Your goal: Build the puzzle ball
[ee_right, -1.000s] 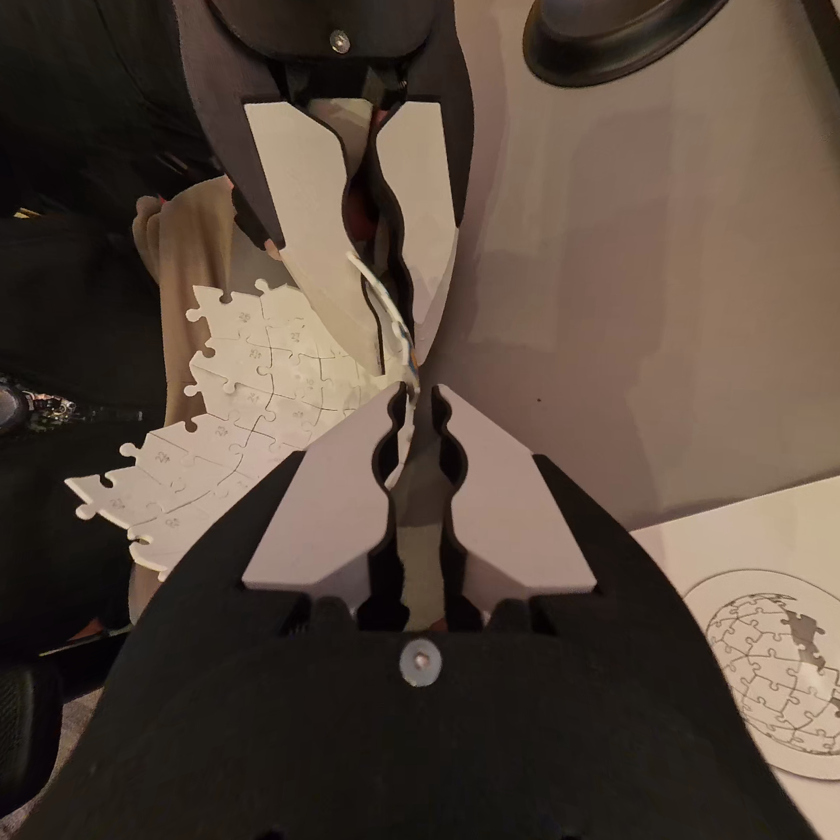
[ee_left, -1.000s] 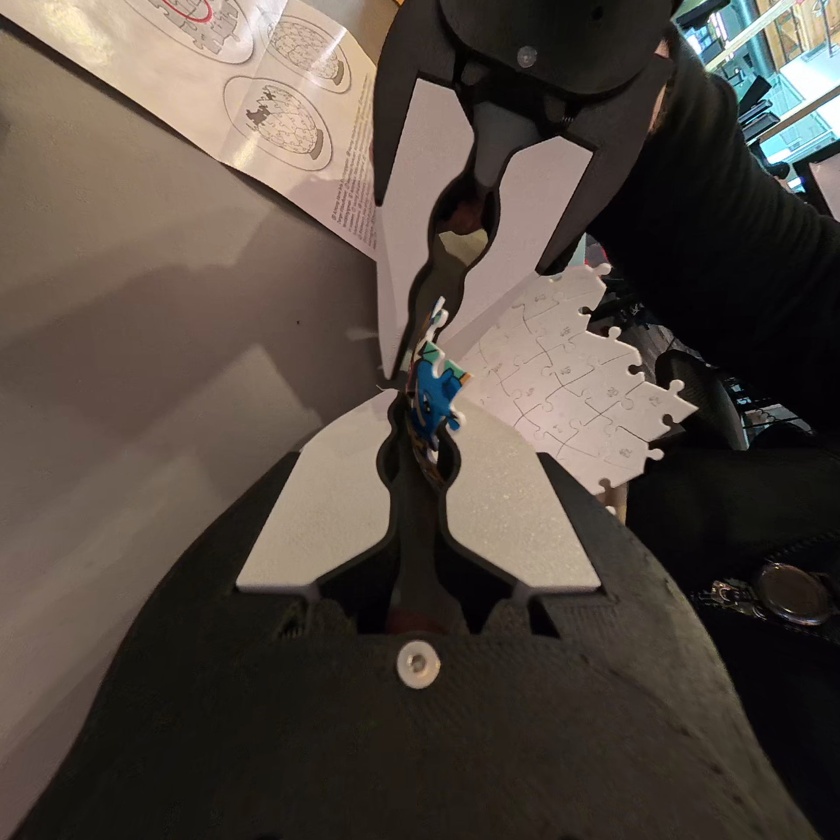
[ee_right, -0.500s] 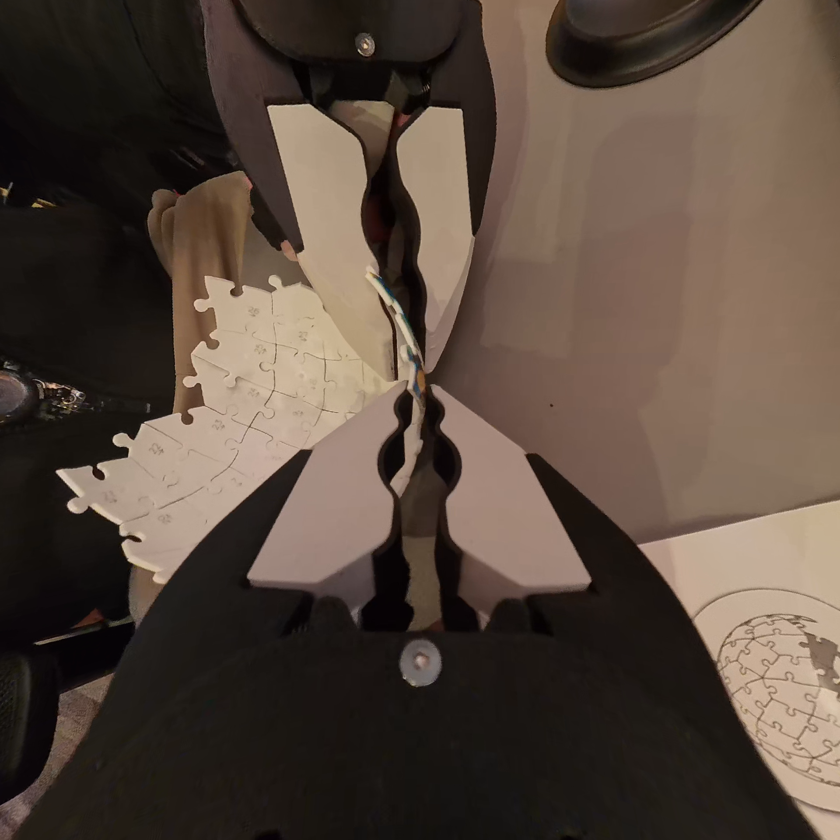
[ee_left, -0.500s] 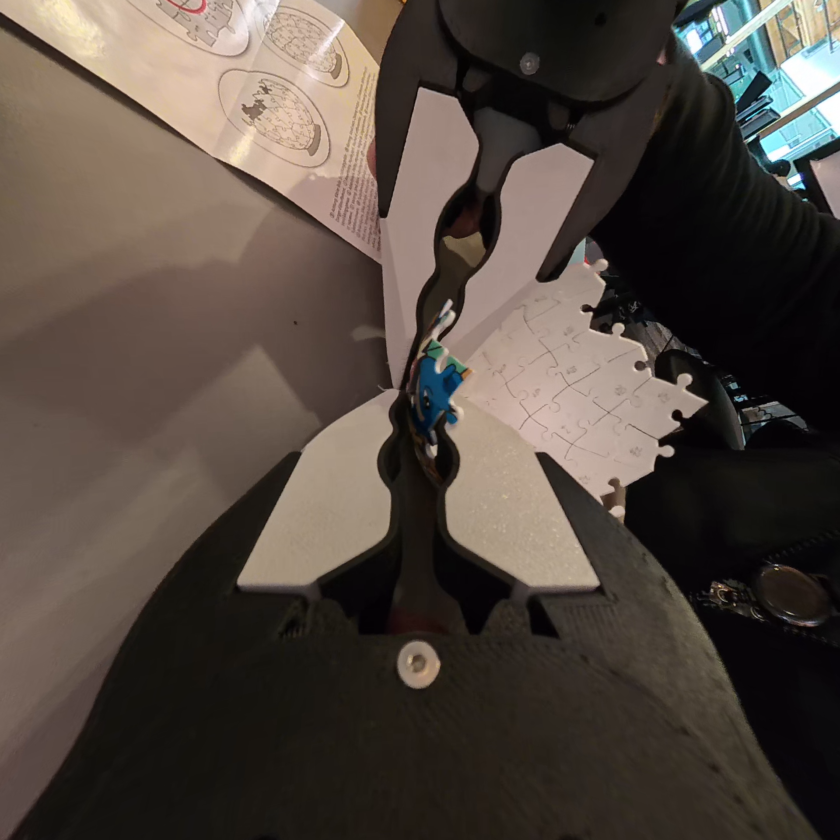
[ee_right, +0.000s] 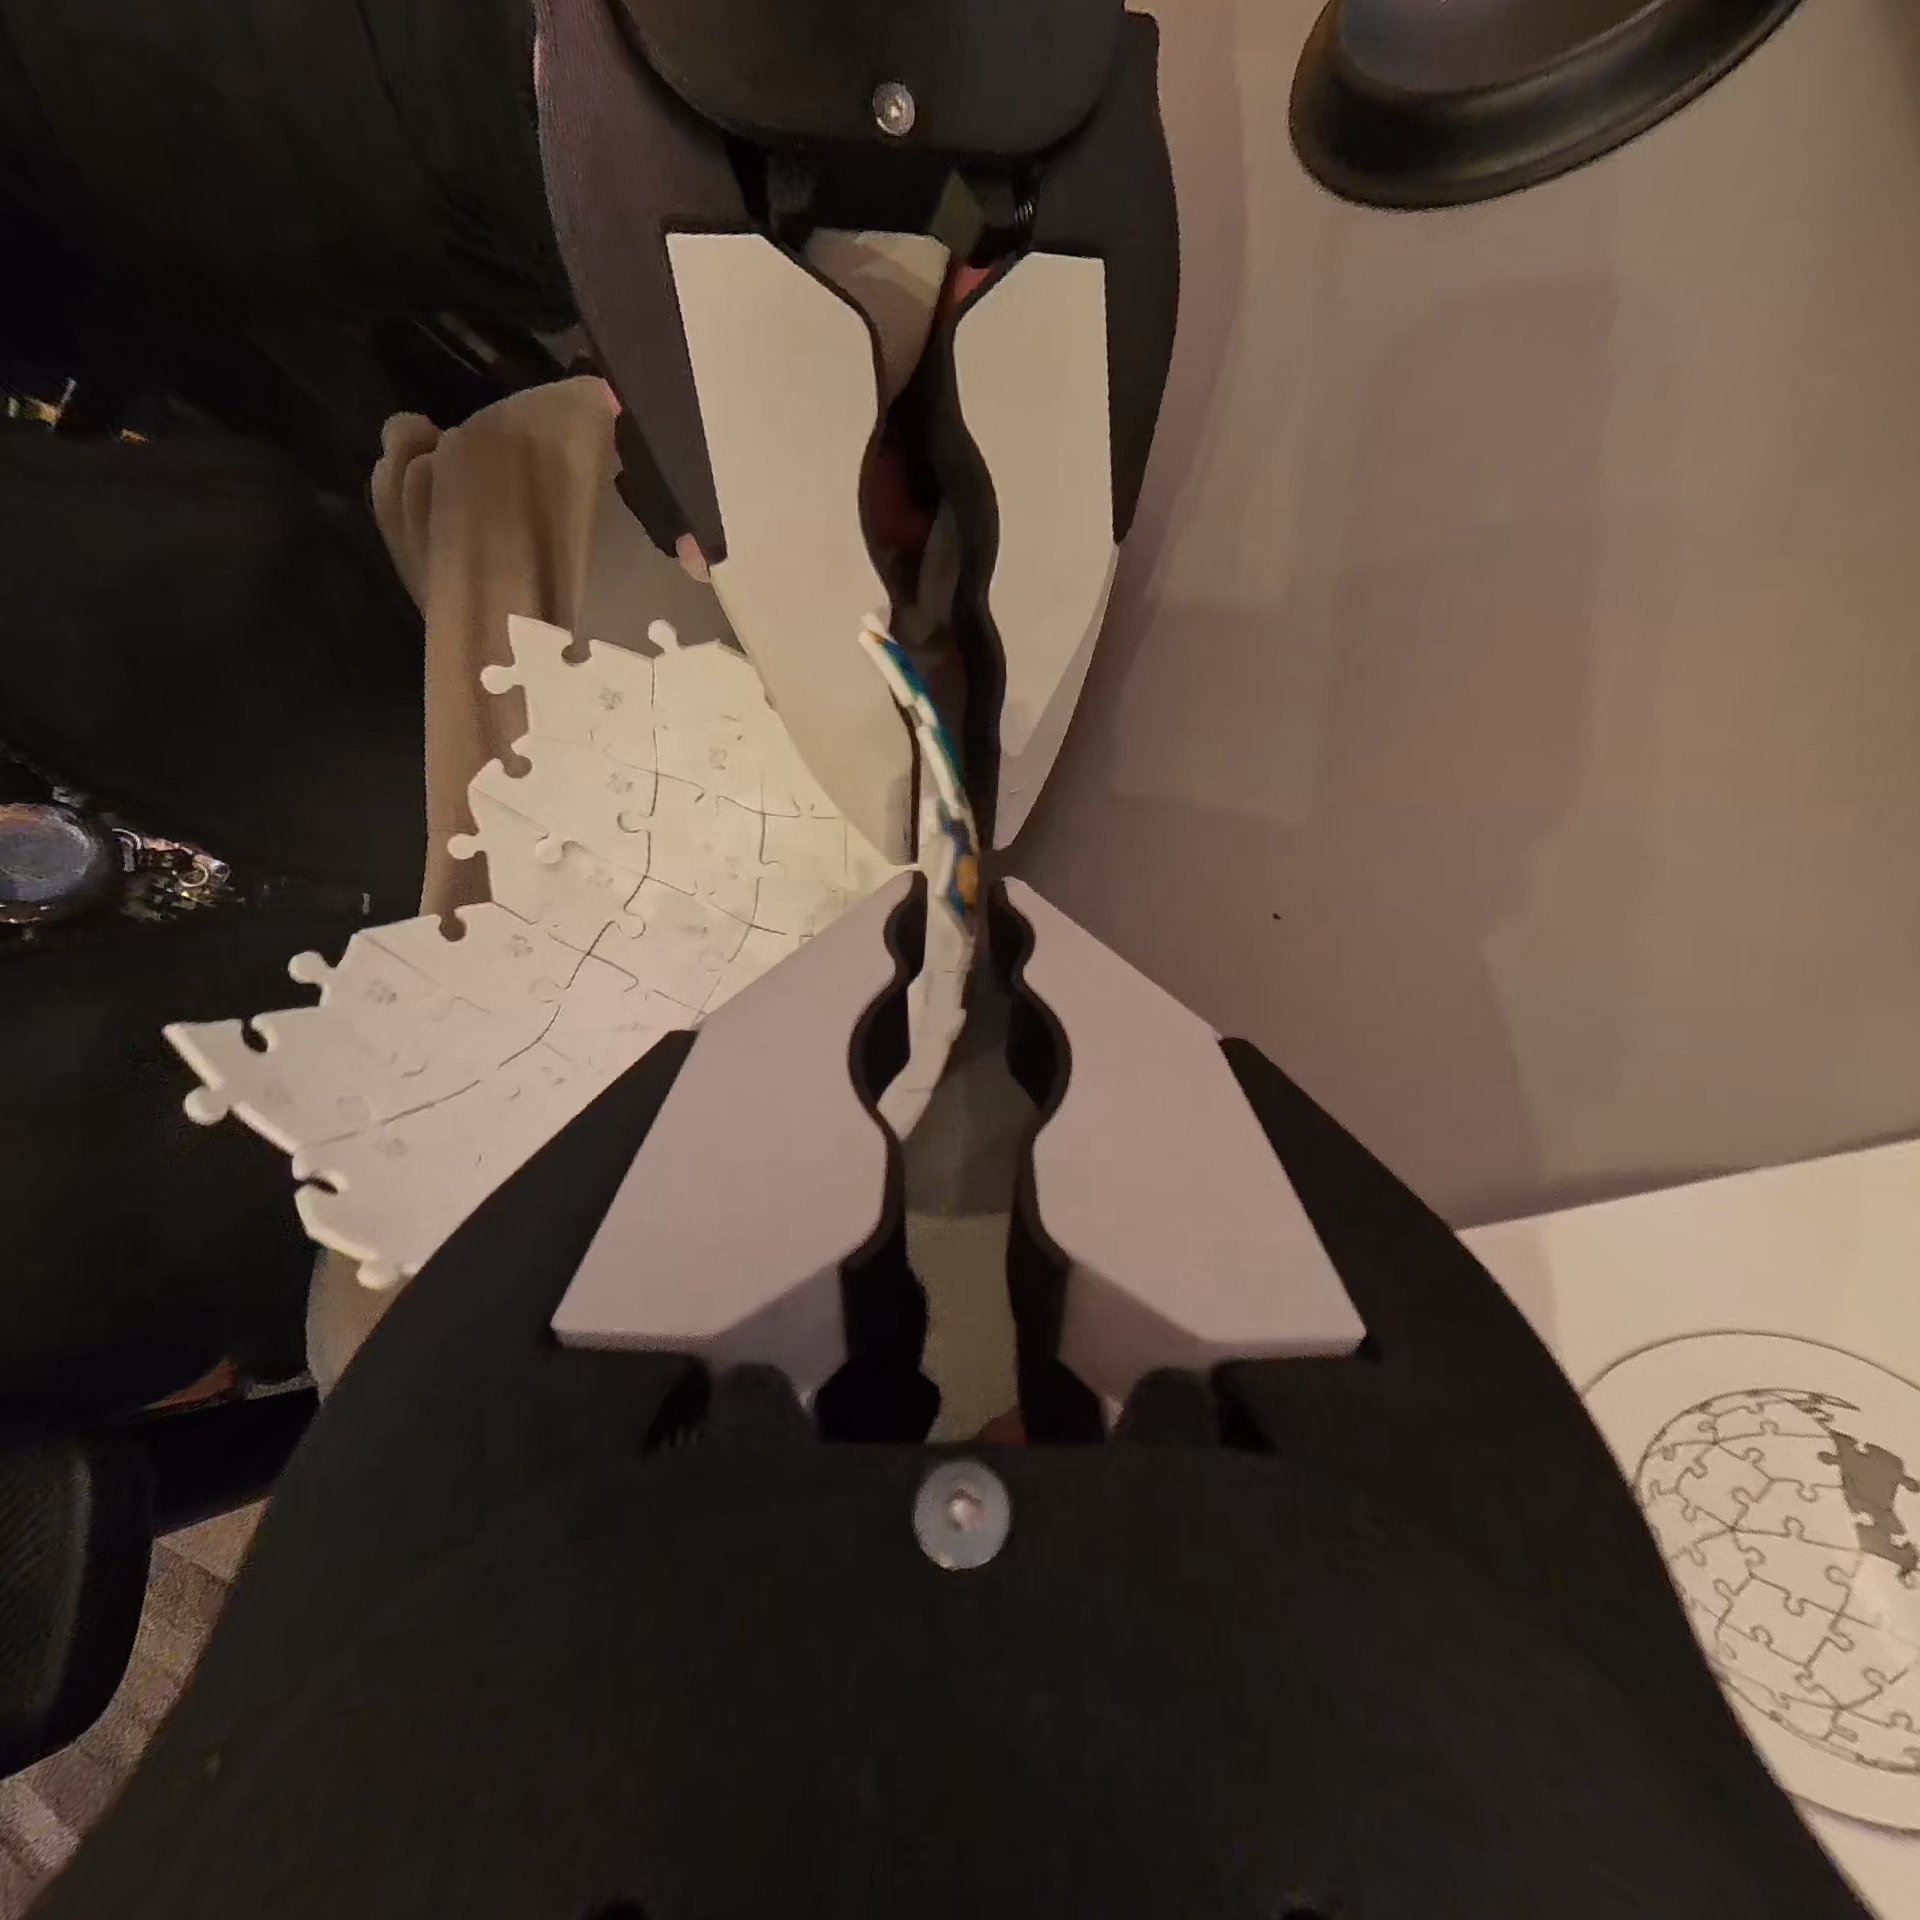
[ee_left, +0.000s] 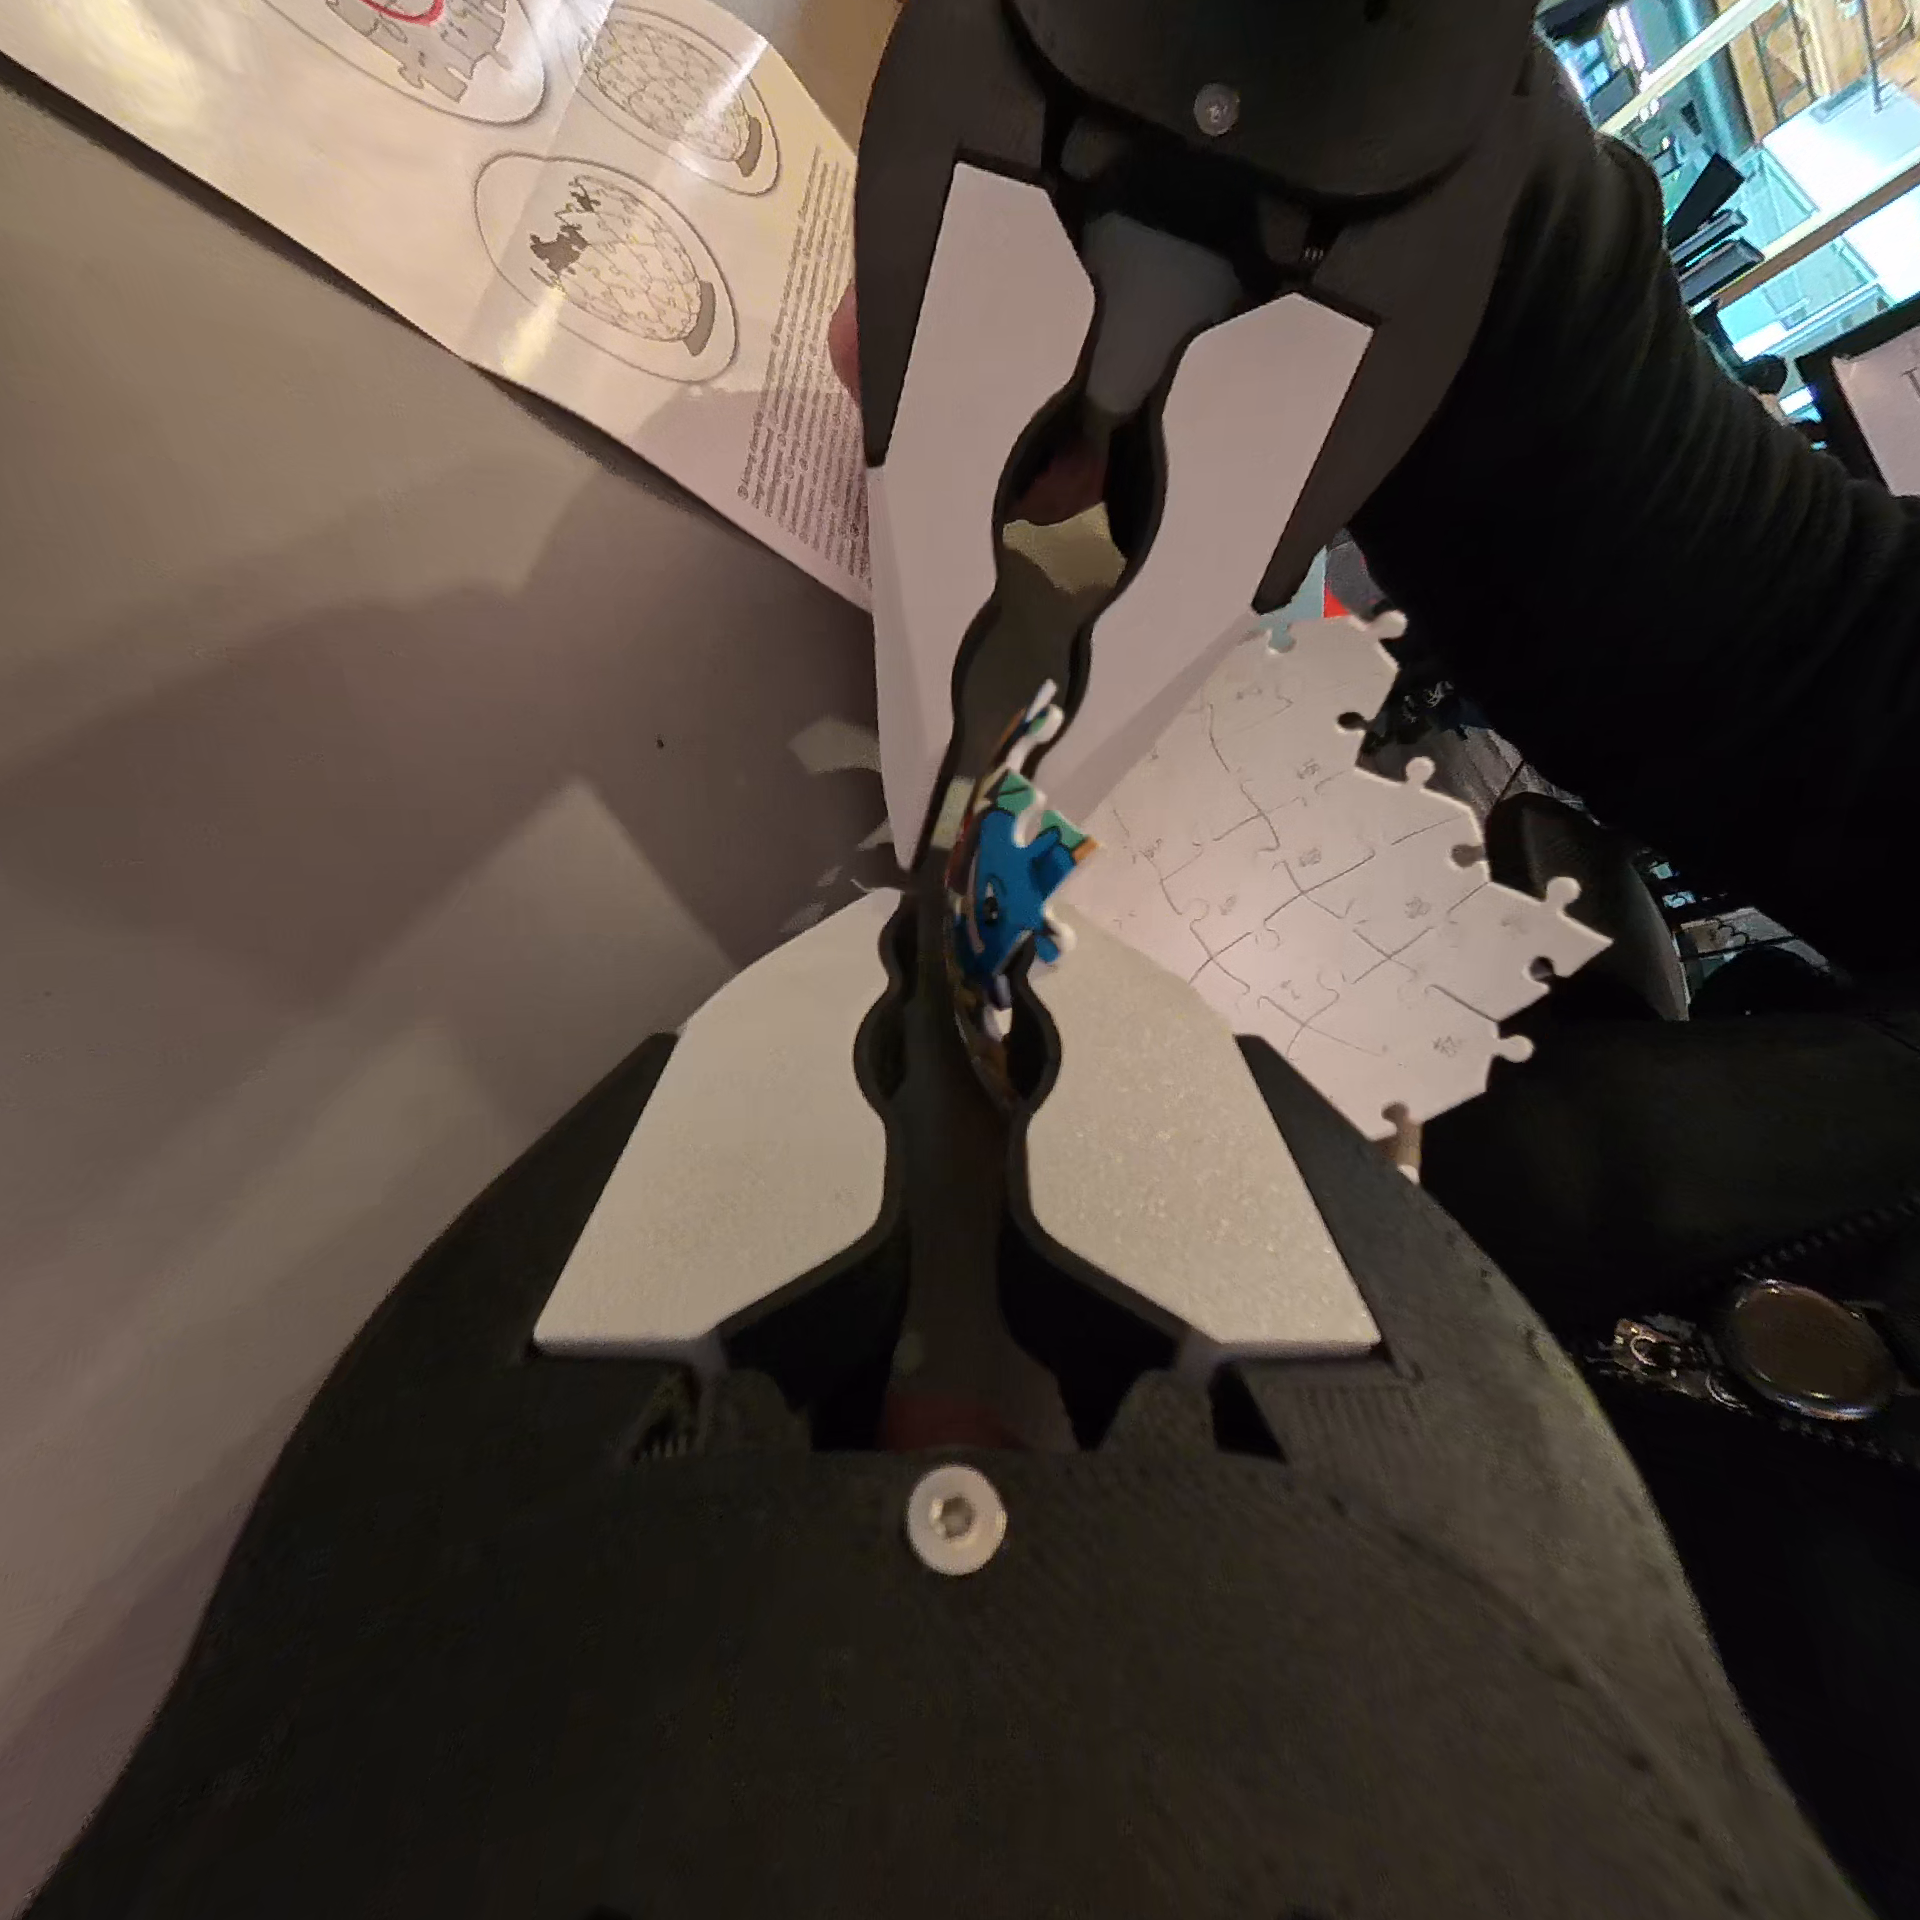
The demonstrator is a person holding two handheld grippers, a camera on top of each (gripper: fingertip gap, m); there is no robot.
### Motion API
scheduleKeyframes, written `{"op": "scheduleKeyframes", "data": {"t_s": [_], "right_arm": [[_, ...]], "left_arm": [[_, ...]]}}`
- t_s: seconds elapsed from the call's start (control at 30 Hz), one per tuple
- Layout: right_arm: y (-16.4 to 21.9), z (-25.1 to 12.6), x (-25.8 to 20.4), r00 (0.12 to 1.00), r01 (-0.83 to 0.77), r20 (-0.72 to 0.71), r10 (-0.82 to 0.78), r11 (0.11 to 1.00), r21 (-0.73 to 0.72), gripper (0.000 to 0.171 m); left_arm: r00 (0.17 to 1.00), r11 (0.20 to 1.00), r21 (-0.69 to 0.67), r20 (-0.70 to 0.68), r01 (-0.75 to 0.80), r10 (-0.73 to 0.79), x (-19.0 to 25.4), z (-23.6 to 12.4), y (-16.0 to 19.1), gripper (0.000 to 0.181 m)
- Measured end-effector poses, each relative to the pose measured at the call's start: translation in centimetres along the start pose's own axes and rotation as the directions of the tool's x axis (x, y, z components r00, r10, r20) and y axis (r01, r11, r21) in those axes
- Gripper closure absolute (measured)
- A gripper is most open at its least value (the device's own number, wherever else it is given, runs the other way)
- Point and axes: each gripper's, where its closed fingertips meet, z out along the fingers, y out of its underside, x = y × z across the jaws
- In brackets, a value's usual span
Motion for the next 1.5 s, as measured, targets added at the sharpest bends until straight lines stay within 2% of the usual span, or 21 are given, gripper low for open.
{"op": "scheduleKeyframes", "data": {"t_s": [0.63,0.77,0.93,1.2,1.5], "right_arm": [[0.2,-0.2,-0.2,1.0,-0.006,-0.009,0.006,1.0,0.009,0.165],[-0.2,0.0,-0.5,1.0,0.008,-0.009,-0.007,1.0,0.022,0.167],[-0.3,0.0,-0.5,1.0,0.005,-0.017,-0.005,1.0,0.028,0.17],[-0.3,0.0,-1.0,1.0,0.029,-0.011,-0.028,0.999,0.019,0.165],[-0.1,0.0,-0.5,0.998,0.043,-0.039,-0.042,0.999,0.027,0.17]], "left_arm": [[0.992,0.995,-0.013,0.067,-0.103,0.104,0.3,-0.8,-0.1,0.144],[0.995,0.995,-0.035,0.035,-0.096,0.098,0.8,-0.6,0.4,0.144],[0.997,0.997,-0.012,-0.015,-0.079,0.079,1.4,-0.5,0.4,0.155],[0.997,0.997,-0.008,-0.037,-0.073,0.073,1.6,-0.3,0.4,0.161],[0.996,0.998,-0.001,-0.063,-0.069,0.069,1.7,0.0,0.4,0.156]]}}
